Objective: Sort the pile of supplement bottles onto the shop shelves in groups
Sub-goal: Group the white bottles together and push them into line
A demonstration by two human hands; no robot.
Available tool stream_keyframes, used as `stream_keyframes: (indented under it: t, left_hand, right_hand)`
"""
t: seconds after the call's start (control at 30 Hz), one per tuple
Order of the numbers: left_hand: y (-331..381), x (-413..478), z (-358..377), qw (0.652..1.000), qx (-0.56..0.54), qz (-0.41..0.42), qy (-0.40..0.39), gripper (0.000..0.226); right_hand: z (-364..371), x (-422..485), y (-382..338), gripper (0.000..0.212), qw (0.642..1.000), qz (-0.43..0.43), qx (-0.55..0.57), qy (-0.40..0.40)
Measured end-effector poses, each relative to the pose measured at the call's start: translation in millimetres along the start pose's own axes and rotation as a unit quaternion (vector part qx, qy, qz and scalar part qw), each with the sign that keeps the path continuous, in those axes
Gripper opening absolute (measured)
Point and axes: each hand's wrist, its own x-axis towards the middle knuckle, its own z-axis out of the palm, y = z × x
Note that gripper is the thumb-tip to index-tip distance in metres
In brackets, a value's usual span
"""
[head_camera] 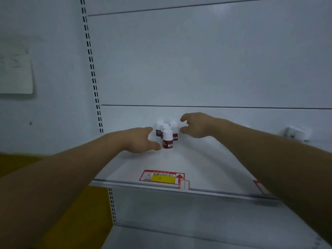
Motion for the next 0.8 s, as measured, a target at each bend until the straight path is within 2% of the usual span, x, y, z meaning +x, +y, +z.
stream_keyframes:
  t: [0.07, 0.17, 0.37, 0.43, 0.53, 0.7, 0.8]
  left_hand:
    - [-11.6, 8.7, 1.2, 1.000, -0.026, 0.016, -0.005, 0.072]
    - [-22.9, 22.4, 3.8, 0.997, -0.075, 0.029, -0.015, 0.086]
    - [-14.4, 47.0, 10.4, 0.980, -0.183, 0.084, 0.004, 0.096]
    - [-9.5, 54.3, 14.6, 0.976, -0.189, 0.106, 0.014, 0.091]
    - [-4.6, 59.9, 21.6, 0.973, -0.190, 0.126, 0.037, 0.071]
    - [-7.1, 67.4, 20.2, 0.972, -0.170, 0.133, 0.097, 0.036]
    - [-13.1, 70.5, 18.5, 0.974, -0.158, 0.119, 0.107, 0.045]
  right_hand:
    - [10.3, 7.9, -8.4, 0.055, 0.999, 0.028, 0.023, 0.008]
    - [24.1, 14.8, -15.0, 0.055, 0.997, 0.066, 0.043, 0.008]
    - [29.3, 24.0, -19.8, 0.047, 0.996, 0.076, 0.031, 0.017]
    - [29.2, 28.3, -19.2, 0.047, 0.998, 0.060, 0.026, 0.011]
    - [26.2, 30.9, -19.4, 0.044, 0.999, 0.039, 0.024, 0.001]
    - [28.6, 35.8, -11.5, 0.037, 0.998, 0.036, 0.043, 0.037]
    - [28.2, 39.5, -8.5, 0.033, 0.998, 0.034, 0.042, 0.040]
